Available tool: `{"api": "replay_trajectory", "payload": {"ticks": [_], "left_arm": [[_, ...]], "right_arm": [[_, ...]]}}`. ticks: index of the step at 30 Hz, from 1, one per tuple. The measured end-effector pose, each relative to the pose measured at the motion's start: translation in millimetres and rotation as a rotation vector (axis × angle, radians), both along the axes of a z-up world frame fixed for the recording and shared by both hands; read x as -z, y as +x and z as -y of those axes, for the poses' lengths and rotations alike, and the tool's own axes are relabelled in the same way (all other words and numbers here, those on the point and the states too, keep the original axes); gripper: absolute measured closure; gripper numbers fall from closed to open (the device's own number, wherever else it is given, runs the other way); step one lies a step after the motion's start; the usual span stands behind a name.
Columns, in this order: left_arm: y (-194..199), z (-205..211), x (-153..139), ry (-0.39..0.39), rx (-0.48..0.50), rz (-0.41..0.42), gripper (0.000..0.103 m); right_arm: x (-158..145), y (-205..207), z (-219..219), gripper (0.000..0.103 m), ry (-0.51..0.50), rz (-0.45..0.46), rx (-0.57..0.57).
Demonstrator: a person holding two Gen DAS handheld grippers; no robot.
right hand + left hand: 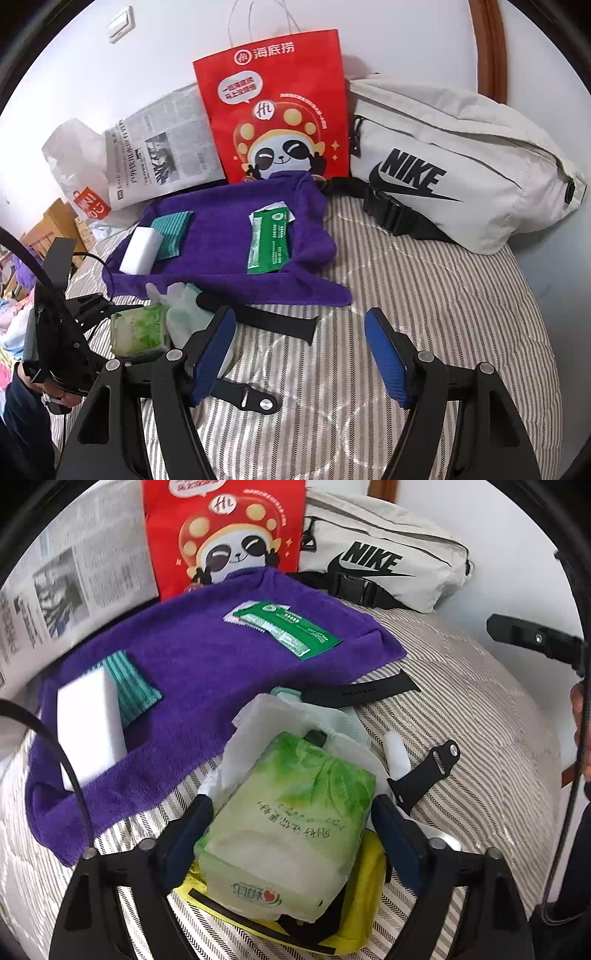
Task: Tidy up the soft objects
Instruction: 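Grasp the green leaf-print tissue pack beside the yellow bag with the left gripper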
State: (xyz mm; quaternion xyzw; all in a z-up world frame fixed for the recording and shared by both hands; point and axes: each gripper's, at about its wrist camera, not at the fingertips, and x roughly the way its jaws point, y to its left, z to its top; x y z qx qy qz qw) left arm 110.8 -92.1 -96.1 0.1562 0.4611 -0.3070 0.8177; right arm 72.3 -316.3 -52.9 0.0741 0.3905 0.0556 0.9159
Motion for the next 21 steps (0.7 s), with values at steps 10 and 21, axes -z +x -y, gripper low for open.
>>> {"api": "replay_trajectory", "payload": {"ticks": [10, 21], "left_arm": [[-8.7, -42.8, -30.0, -0.079, -0.111, 0.018, 0.032], [-10.0, -110.2, -16.7, -0.029, -0.324, 0.023, 0.032]], "right_arm": [[4.3, 0.4, -11.5, 0.031, -0.028, -0.012, -0.037], [45.7, 12.6, -44.3, 0.031, -0.096, -0.09, -0.153]]}}
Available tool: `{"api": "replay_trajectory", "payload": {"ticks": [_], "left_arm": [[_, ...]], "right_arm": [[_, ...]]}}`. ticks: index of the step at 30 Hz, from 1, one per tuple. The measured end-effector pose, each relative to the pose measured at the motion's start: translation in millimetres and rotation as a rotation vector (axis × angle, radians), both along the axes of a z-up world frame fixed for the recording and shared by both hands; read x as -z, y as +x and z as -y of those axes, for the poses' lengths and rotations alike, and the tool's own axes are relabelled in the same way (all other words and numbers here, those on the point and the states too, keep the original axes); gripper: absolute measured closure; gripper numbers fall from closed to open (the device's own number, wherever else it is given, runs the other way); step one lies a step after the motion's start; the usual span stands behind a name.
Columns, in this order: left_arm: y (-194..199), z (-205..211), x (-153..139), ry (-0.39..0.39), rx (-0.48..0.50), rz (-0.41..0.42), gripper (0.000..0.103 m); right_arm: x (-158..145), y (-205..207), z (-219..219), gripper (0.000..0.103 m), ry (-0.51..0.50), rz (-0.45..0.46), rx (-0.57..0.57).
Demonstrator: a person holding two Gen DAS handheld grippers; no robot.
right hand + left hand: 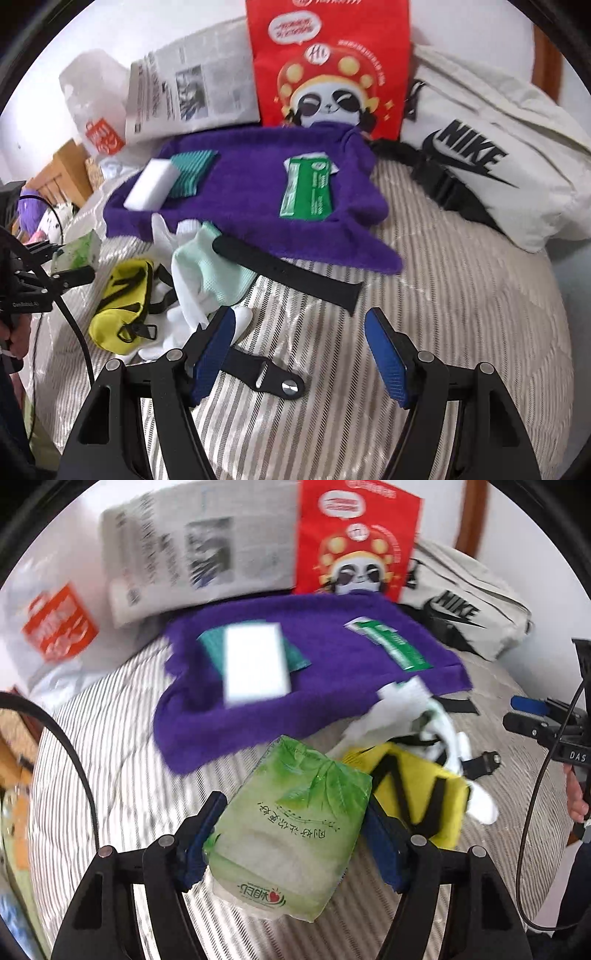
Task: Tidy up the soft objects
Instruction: 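Grasp the green leaf-print tissue pack beside the yellow bag with the left gripper, then lift the tissue pack with the left gripper and carry it toward the purple towel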
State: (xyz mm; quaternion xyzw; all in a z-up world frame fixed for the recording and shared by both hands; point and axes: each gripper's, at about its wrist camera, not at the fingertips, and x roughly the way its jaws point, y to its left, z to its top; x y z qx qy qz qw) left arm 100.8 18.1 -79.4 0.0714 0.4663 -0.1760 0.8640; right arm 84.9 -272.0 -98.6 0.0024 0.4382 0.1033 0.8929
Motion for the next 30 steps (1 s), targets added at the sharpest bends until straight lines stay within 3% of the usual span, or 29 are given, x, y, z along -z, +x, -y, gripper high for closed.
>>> {"api": "replay_trajectory", "payload": {"ticks": [5, 11, 17, 20, 22, 24, 30], "left_arm": [[-1.6, -15.2, 20.0, -0.003, -0.065, -0.038, 0.032], [-7.4, -16.5, 28.9, -0.015, -0.062, -0.056, 0.032], [-7.6, -16.8, 30.8, -0.043, -0.055, -0.068, 0.032], [-5.7, -15.3, 32.6, -0.041, -0.051, -0.067, 0.032], [-4.8, -14.5, 32.6, -0.04, -0.048, -0.068, 0.032], [-4.0, -15.2, 32.4, -0.045, -0.045, -0.068, 0.032], [-4.7, -18.2, 32.0, -0.068, -0.043, -0.061, 0.032]], "right_arm": [[12.0, 25.1, -13.5, 0.031, -0.057, 0.008, -0.037], [28.5, 49.7, -39.6, 0.031, -0.174, -0.004, -0.118], [36.5, 56.6, -52.7, 0.035, -0.221, 0.008, -0.166], [36.4, 60.3, -52.9, 0.05, -0.198, 0.002, -0.188], [34.3, 60.8, -53.8, 0.07, -0.182, -0.009, -0.214], [31.6, 61.0, -56.0, 0.082, -0.203, -0.01, -0.219], [24.9, 57.9, -59.7, 0.088, -0.251, -0.004, -0.225]]}}
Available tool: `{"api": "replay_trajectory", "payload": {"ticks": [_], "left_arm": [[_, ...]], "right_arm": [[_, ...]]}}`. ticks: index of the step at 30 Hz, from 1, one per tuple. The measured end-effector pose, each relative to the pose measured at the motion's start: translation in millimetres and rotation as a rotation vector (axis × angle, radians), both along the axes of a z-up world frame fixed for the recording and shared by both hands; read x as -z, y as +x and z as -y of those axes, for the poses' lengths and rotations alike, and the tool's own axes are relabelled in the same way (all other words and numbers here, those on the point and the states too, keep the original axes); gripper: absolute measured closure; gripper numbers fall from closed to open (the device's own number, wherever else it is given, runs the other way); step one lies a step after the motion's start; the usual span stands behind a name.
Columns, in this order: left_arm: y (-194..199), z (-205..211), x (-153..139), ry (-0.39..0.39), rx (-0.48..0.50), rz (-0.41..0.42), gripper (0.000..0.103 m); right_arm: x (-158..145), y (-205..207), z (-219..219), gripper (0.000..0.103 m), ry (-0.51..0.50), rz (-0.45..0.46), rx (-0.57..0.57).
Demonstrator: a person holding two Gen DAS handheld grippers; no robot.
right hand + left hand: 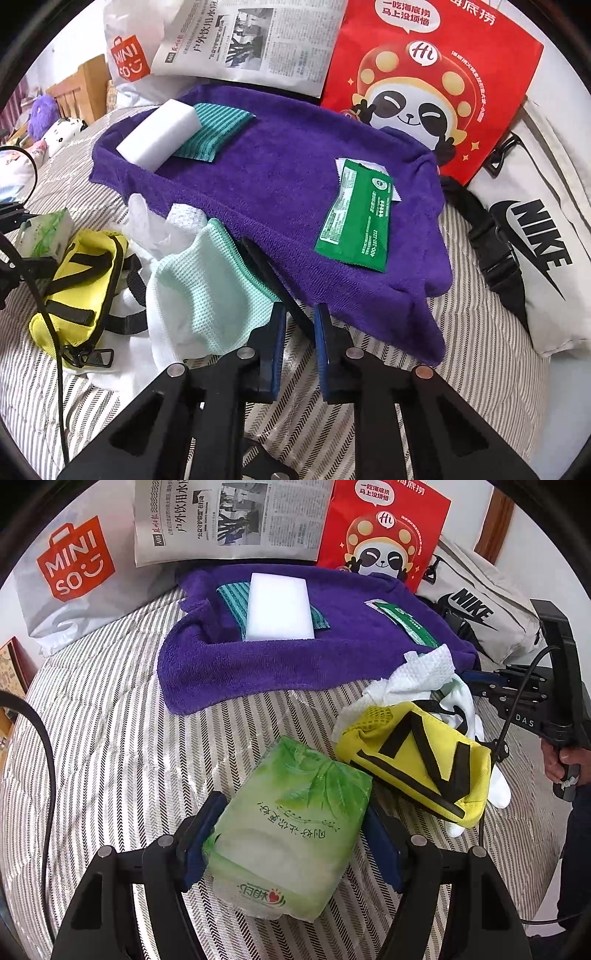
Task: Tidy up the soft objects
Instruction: 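Lift the tissue pack with the left gripper and carry it toward the purple towel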
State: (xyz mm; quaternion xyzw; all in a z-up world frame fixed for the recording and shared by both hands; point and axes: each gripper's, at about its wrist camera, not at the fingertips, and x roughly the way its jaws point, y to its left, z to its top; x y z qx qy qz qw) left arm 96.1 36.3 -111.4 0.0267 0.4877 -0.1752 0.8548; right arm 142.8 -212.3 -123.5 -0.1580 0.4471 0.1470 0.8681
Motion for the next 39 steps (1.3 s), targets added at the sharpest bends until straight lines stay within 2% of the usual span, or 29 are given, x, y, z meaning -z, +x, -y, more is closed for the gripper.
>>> {"api": "replay_trajectory", "payload": {"ticks": [4, 7, 13, 20, 29, 32, 39], "left_arm": [[-1.8, -1.1, -0.3, -0.002, 0.001, 0.003, 0.032], [-3.0, -2.4, -0.9, -0.011, -0.005, 0.002, 0.032], [-4.9, -7.6, -3.5, -0.031, -0.028, 0.003, 0.032], [-7.7, -12.8, -5.1, -0.015, -0.039, 0.002, 0.032], [-6.0, -5.5, 0.3, 0.027, -0.055, 0.026, 0.033], [-6.2, -8.1, -2.1, -0.011, -0.051, 0.02, 0.033], [-8.9, -13.3, -19.7, -0.043, -0.062, 0.042, 0.034]], "right_arm": [[8.0, 7.6, -5.7, 0.088, -0.02, -0.017, -0.012], [10.0, 11.5, -4.7, 0.09, 0.005, -0.025, -0.02], [-4.2, 5.6, 7.6, 0.096, 0.078, -0.028, -0.026], [-27.4, -1.4, 35.8, 0.098, 0.184, -0.058, 0.064], [-25.6, -3.8, 42.6, 0.098, 0.23, -0.077, 0.117], [-32.7, -5.7, 46.2, 0.098, 0.241, -0.06, 0.134], [-44.8, -8.2, 56.5, 0.099, 0.281, -0.04, 0.163]]}}
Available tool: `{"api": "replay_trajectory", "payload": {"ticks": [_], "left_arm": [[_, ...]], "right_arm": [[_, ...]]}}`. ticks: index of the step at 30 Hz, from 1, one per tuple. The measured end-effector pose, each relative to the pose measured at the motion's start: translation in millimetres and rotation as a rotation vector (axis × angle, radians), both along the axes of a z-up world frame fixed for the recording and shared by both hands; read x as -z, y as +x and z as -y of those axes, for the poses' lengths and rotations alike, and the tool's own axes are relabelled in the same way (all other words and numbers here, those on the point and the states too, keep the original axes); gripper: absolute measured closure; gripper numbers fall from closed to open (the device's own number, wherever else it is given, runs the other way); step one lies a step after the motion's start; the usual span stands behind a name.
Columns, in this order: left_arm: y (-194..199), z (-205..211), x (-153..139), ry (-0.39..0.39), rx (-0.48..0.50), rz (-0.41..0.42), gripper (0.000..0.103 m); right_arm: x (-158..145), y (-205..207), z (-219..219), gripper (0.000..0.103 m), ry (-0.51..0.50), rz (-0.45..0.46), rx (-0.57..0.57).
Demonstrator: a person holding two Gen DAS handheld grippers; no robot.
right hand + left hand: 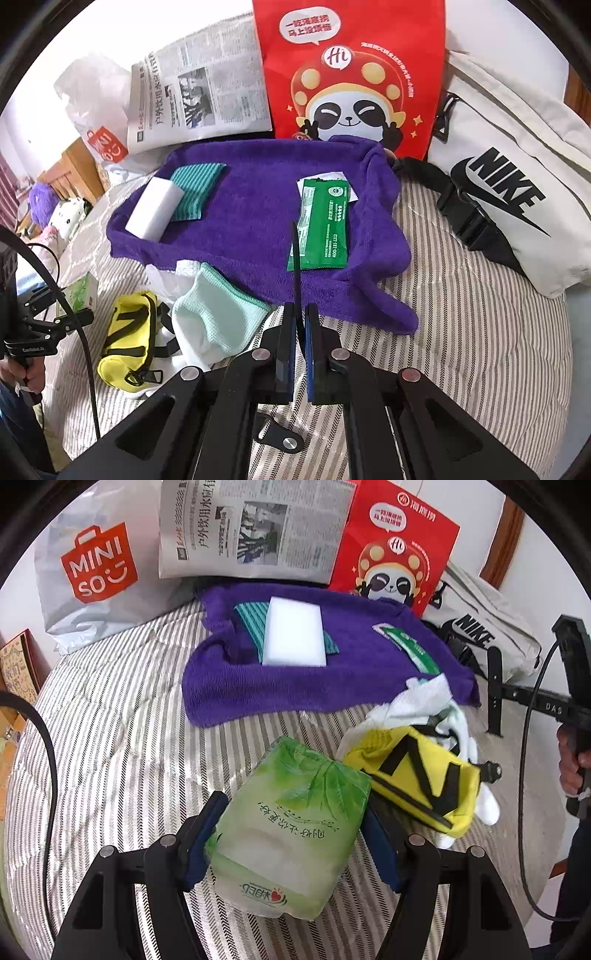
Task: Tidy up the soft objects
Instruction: 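Lift the tissue pack with the left gripper and carry it toward the purple towel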
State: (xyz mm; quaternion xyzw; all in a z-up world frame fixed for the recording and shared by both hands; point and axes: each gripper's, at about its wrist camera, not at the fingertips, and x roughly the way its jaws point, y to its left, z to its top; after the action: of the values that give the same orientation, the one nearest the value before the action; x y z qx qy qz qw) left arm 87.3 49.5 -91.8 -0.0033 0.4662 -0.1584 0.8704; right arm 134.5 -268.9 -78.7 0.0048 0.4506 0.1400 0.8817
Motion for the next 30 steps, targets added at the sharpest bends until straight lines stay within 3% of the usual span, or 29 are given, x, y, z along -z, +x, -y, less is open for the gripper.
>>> {"api": "replay_trajectory", "payload": {"ticks": [16, 30], "left_arm": [[7.4, 14.3, -36.2, -0.022, 0.013, 0.042, 0.034], [41.3, 37.4, -67.5, -0.013, 0.034, 0.094, 0.034]], "right_arm": [[-23.0, 7.3, 0.9, 0.1, 0.07, 0.027, 0.014], [-46.3, 50.9, -23.1, 0.1, 0.124, 0.053, -0.012]]}}
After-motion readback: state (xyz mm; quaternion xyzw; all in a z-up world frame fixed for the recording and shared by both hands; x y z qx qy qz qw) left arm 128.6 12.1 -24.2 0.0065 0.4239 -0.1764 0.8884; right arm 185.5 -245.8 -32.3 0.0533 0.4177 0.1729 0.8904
